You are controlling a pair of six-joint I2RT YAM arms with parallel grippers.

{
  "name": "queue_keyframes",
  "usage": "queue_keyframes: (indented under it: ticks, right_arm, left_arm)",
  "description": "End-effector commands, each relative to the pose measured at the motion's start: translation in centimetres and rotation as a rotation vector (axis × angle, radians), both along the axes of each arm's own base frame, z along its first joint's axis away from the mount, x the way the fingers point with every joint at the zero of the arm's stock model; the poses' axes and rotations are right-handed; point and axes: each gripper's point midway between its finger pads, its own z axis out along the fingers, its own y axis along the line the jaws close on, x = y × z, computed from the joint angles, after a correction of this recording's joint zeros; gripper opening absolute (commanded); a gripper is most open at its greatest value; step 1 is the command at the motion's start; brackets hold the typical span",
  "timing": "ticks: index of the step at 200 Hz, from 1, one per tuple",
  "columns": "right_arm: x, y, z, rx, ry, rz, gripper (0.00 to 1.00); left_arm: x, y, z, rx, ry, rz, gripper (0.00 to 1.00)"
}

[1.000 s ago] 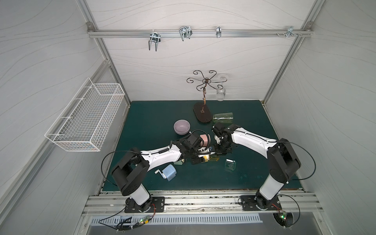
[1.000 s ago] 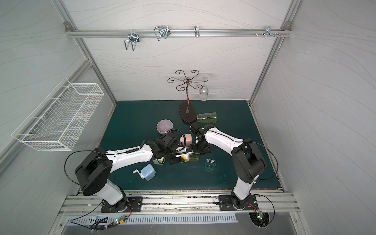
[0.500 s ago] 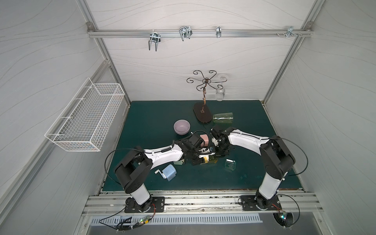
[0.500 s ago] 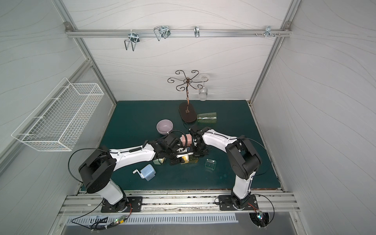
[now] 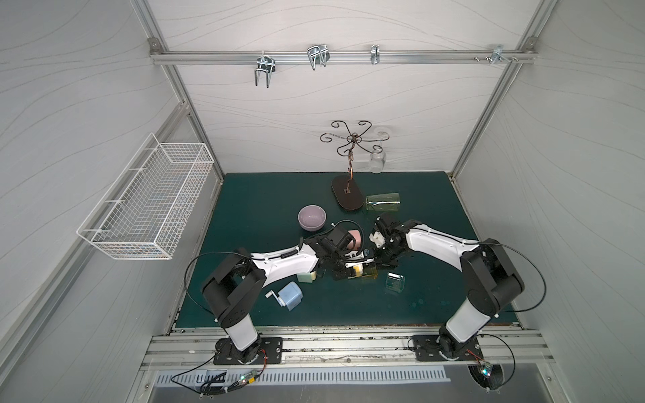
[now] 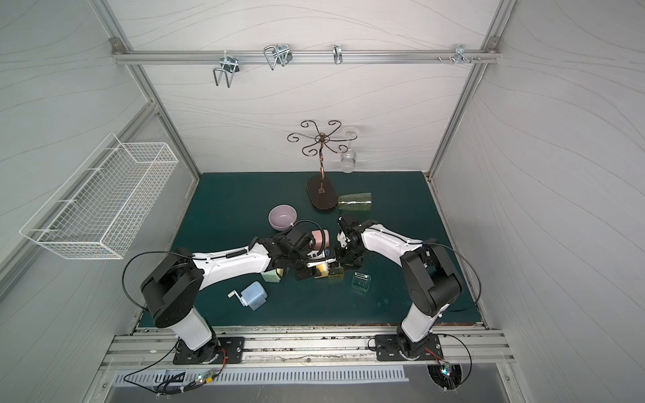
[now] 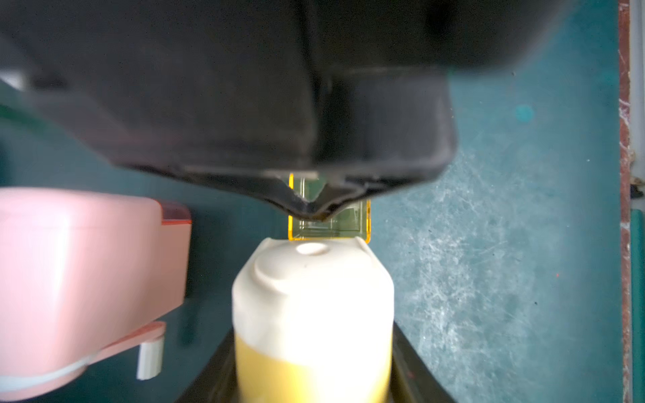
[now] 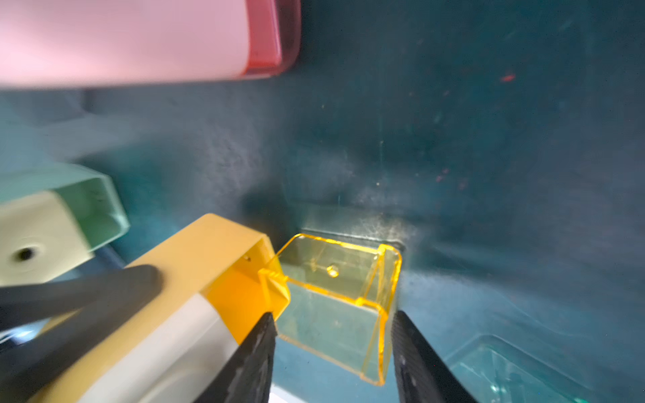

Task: Put the tray back into the pencil sharpener
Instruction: Close the container of the pencil sharpener.

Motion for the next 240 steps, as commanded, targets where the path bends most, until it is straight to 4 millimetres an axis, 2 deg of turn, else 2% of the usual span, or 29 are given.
queue_keyframes:
  ticks: [1, 37, 63, 91, 135, 167, 206, 240]
  right_arm:
    - [-0.1, 0.8, 2.0, 0.113, 0.011, -0.017, 0.57]
    - [0.4, -0.8, 2.2, 0.138, 0.030, -0.108, 0.57]
    - [0.2, -1.2, 1.6, 0.145, 0.056, -0.143, 0.54]
    - [0.6, -1.6, 1.3, 0.194, 0.091, -0.237, 0.46]
    - [1.9, -2.5, 0.6, 0.237, 0.116, -0.367, 0.28]
    - [2.2, -3.7, -0.1, 0.189, 0.101, -0.390, 0.16]
    - [1.3, -4.0, -1.7, 0.132, 0.137, -0.357, 0.04]
    - [0.2, -3.3, -2.1, 0.125, 0.164, -0.315, 0.00]
  left_arm:
    - [-0.4, 0.5, -0.7, 0.061, 0.017, -0.021, 0.12]
    - [-1.2, 1.5, -0.7, 0.122, 0.047, -0.046, 0.11]
    - [-1.4, 1.7, -0.8, 0.133, 0.057, -0.034, 0.11]
    - [-1.4, 0.8, -1.0, 0.133, 0.060, -0.024, 0.11]
    - [-1.0, -0.2, -0.7, 0.093, 0.067, 0.009, 0.11]
    - [-0.9, -0.2, -0.9, 0.094, 0.066, 0.016, 0.12]
    - [-0.8, -0.6, -0.6, 0.081, 0.069, 0.017, 0.12]
    - [-1.2, -0.8, -0.5, 0.068, 0.079, -0.004, 0.11]
